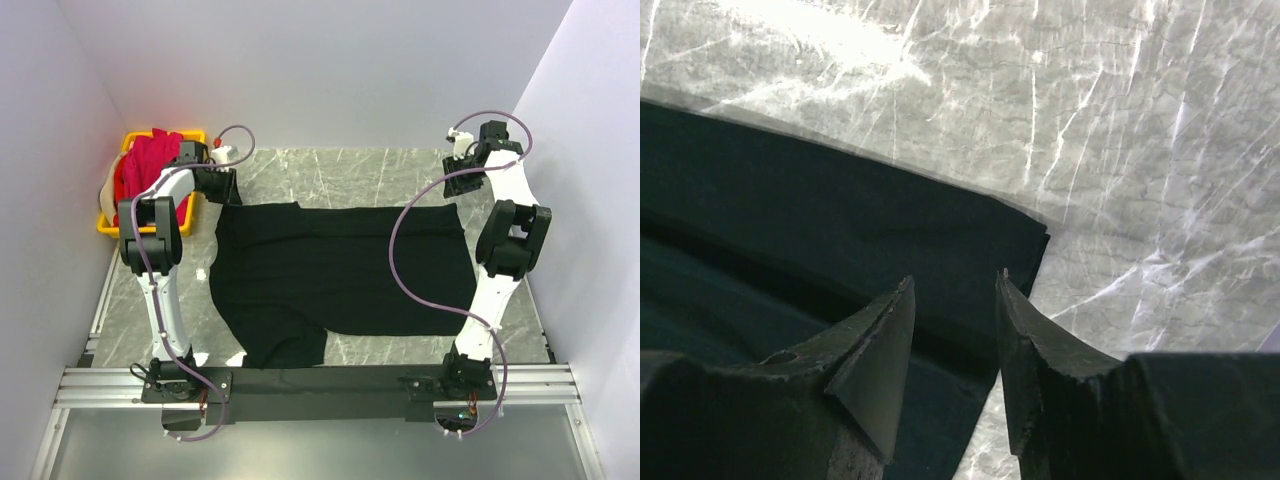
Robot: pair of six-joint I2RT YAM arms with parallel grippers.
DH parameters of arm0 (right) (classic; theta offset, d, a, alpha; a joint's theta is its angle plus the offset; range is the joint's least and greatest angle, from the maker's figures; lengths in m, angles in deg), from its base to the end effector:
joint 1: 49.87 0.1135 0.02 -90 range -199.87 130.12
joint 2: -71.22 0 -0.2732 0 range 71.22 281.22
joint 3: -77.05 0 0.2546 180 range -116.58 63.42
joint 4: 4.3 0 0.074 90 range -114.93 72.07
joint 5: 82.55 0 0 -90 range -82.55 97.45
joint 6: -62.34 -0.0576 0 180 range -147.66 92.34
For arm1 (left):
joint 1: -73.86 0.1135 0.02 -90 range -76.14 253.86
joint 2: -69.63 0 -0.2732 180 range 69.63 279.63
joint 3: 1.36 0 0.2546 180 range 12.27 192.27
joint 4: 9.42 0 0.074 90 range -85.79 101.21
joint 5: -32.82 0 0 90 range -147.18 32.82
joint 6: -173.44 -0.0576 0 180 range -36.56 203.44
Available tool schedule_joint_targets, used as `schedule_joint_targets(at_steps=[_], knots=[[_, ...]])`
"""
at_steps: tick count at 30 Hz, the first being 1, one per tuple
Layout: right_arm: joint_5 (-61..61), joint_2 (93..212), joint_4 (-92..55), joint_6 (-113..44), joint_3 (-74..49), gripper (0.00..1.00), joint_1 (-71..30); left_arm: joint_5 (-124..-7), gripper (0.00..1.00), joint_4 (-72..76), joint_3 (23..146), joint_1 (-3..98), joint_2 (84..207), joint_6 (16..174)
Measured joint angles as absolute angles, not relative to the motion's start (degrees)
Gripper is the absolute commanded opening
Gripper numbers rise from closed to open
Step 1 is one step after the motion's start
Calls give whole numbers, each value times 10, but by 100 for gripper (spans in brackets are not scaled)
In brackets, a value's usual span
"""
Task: Fold and stack the t-shirts
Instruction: Fold the tshirt
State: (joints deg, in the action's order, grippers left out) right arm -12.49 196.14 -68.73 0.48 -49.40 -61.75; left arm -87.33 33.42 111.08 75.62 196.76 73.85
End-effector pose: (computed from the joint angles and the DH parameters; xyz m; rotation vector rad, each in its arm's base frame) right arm 0.4828 -0.0815 0.2302 -0.4721 2.5332 0.2129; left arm 0.4983 -0.0136 0.1623 0.3618 2.4501 -0.5907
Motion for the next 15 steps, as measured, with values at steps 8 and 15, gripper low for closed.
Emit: schedule_joint_targets(at_steps=[8,15], knots=[[-121,1961,-686,5,-494,45,-619,-887,31,342,1111,754,1968,736],[-117,1962,-686,5,-494,44,-619,-893,35,361,1111,752,1968,725]])
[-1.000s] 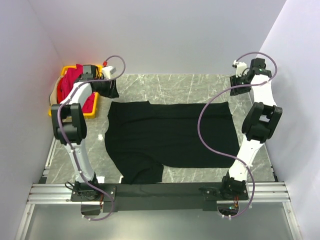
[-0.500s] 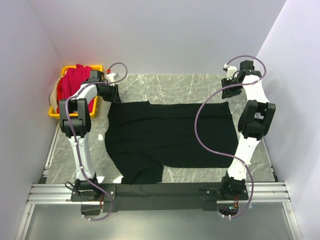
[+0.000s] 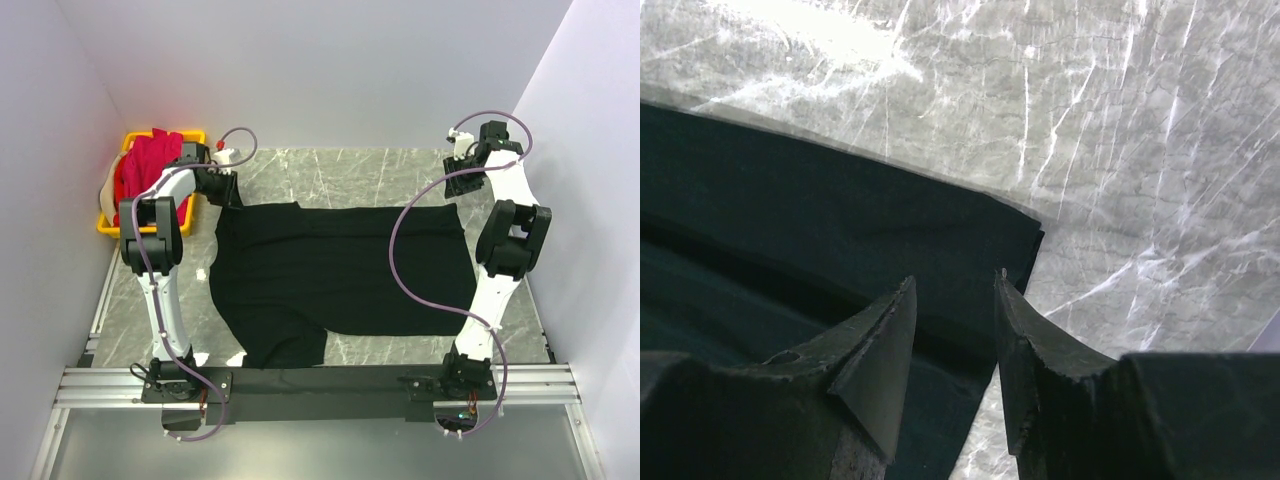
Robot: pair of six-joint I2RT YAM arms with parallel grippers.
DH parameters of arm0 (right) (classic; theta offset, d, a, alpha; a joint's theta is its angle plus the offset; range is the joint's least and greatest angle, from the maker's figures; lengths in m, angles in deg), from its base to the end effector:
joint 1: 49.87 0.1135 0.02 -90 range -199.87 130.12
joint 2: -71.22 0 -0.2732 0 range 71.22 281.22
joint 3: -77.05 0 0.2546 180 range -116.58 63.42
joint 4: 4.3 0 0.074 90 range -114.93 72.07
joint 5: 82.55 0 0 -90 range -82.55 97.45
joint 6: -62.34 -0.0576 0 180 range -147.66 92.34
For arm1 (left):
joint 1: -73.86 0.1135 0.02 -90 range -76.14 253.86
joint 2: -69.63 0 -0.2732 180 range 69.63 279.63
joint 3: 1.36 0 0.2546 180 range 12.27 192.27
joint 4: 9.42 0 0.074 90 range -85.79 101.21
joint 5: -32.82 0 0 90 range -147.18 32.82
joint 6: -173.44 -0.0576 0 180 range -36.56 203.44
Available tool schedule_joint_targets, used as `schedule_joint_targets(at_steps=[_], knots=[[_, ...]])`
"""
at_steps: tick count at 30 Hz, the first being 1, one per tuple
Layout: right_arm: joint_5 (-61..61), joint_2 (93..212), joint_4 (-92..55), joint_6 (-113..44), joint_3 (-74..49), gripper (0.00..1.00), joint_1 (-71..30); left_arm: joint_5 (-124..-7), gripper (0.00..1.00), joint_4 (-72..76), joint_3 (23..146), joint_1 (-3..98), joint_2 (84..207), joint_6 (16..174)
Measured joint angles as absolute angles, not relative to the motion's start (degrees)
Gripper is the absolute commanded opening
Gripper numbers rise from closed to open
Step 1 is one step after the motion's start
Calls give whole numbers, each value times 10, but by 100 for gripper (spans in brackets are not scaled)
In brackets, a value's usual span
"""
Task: Fold and stack the t-shirts
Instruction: Fold the tshirt
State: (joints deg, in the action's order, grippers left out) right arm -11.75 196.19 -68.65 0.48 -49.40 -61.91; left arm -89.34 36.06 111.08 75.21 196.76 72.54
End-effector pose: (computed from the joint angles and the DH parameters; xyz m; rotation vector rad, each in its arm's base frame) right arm 0.4828 -0.0836 0.2297 -0.4654 2.5391 0.1959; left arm 0.4928 -0.0191 0.1603 0.3988 2.4719 -0.6446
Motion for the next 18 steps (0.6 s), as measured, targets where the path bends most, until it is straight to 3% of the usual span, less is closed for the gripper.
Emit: schedule_joint_targets(at_steps=[5,8,9,11,18], knots=[[-117,1962,-688,5,-494,44,-619,-893,39,368,1111,751,1968,721],[-117,1962,-688,5,-494,44,-619,-890,22,371,1111,751,1968,721],[-117,1962,-688,5,-494,44,-619,-890,8,374,1111,751,1968,721],[-117,1962,-689,5,-494,44,-619,-892,1,378,1111,751,1968,717],[-117,1962,-693,5,-494,44,-619,-939,1,379,1075,748,1915,694]])
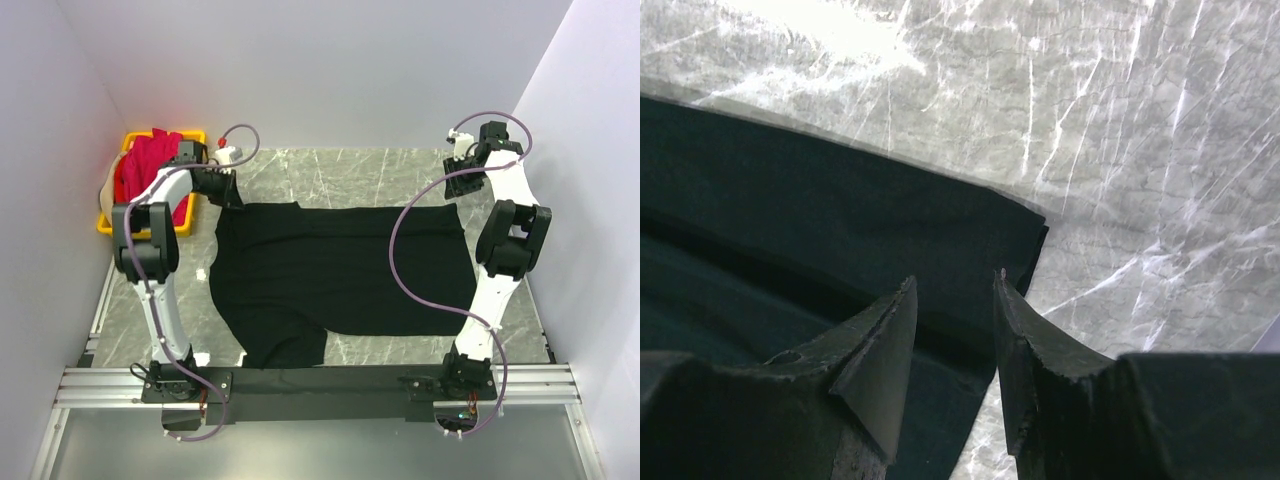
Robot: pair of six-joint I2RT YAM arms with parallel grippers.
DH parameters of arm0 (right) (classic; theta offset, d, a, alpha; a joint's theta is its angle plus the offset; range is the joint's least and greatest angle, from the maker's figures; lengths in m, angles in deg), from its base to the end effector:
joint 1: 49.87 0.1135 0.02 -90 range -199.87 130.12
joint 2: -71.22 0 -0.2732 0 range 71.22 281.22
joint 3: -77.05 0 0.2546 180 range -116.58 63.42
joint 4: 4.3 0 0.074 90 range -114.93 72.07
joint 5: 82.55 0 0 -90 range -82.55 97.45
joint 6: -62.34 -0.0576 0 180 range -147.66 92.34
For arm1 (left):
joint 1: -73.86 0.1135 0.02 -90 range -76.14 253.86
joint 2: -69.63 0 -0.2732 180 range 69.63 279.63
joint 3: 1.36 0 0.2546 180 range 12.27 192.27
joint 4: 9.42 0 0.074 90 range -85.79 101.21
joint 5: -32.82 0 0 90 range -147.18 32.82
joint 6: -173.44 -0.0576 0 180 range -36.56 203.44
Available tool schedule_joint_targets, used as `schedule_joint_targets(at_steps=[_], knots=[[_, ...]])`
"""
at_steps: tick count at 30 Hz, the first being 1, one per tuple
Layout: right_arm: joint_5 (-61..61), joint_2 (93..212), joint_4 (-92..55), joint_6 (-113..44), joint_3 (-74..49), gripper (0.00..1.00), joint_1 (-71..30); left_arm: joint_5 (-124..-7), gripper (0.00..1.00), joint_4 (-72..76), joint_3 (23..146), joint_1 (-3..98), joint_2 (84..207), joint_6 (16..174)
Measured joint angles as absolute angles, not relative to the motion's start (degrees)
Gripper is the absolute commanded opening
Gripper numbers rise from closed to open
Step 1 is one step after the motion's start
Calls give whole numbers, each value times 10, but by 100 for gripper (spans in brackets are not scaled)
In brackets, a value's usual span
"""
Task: Fold and stack the t-shirts
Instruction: Fold the tshirt
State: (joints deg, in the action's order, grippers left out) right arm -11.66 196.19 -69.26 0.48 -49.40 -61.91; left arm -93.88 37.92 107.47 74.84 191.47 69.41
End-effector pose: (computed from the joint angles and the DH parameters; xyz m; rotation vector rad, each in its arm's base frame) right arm 0.4816 -0.0834 0.2290 -0.4643 2.5495 0.1998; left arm 0.4722 -0.0264 0.1838 0.4940 2.4191 -0.7238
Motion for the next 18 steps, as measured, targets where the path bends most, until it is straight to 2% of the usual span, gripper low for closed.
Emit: schedule_joint_targets(at_steps=[9,18], knots=[[-116,1962,-697,5,-494,43,-619,-1012,1,441,974,679,1742,549],[-112,1962,-700,10,-494,40,-619,-1015,1,600,840,653,1730,342]])
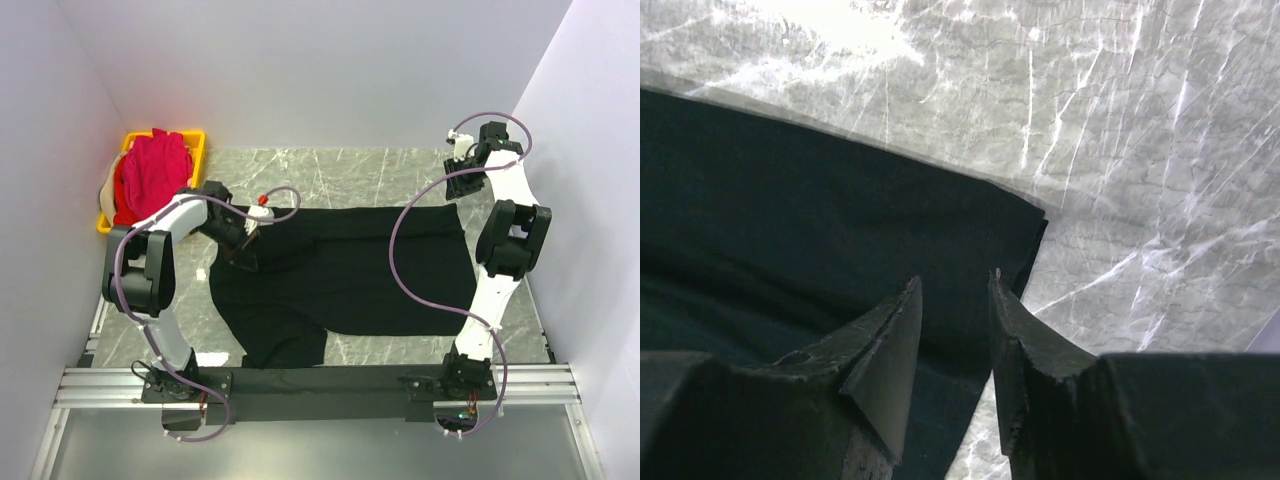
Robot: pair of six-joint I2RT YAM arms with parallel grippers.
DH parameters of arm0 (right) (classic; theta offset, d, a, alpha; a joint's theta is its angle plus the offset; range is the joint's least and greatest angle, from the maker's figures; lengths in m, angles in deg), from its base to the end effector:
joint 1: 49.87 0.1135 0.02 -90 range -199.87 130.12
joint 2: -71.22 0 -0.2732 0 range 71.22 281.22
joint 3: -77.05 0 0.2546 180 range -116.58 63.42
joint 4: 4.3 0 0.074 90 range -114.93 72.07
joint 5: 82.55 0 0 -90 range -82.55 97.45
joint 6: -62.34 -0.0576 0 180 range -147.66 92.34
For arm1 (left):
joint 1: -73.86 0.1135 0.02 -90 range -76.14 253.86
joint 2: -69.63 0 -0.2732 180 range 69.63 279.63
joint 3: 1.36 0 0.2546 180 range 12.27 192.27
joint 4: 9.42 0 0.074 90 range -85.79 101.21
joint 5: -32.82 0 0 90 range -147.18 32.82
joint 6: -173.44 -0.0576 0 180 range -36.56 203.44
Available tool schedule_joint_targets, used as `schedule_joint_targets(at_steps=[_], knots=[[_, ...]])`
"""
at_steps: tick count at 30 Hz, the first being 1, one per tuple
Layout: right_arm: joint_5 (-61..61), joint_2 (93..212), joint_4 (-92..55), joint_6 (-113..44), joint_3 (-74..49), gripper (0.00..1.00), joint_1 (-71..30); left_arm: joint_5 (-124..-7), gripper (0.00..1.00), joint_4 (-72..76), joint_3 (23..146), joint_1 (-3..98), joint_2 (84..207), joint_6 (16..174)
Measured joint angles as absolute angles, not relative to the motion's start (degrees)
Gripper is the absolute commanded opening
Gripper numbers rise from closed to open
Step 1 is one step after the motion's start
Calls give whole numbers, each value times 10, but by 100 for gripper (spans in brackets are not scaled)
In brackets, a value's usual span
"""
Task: Fold and stack the t-shirts
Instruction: Fold the tshirt
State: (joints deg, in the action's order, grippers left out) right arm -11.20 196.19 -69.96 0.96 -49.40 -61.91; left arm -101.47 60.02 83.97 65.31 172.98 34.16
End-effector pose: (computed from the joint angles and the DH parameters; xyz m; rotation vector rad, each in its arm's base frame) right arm 0.4802 -0.0836 0.2282 -0.4723 2.5619 0.1935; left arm 0.3206 -0.0889 0.1854 1.3070 2.3166 -0.9943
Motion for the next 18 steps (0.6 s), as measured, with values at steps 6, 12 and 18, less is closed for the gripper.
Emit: schedule_joint_targets(at_steps=[6,12,18], knots=[[-112,1962,-707,18,-493,36,-619,-1007,1,637,838,656,1730,280],[-111,1962,-718,23,-476,33,-619,-1046,1,711,929,672,1754,256],[-106,1962,-724,31,-475,33,-619,-1079,1,767,959,693,1778,227]])
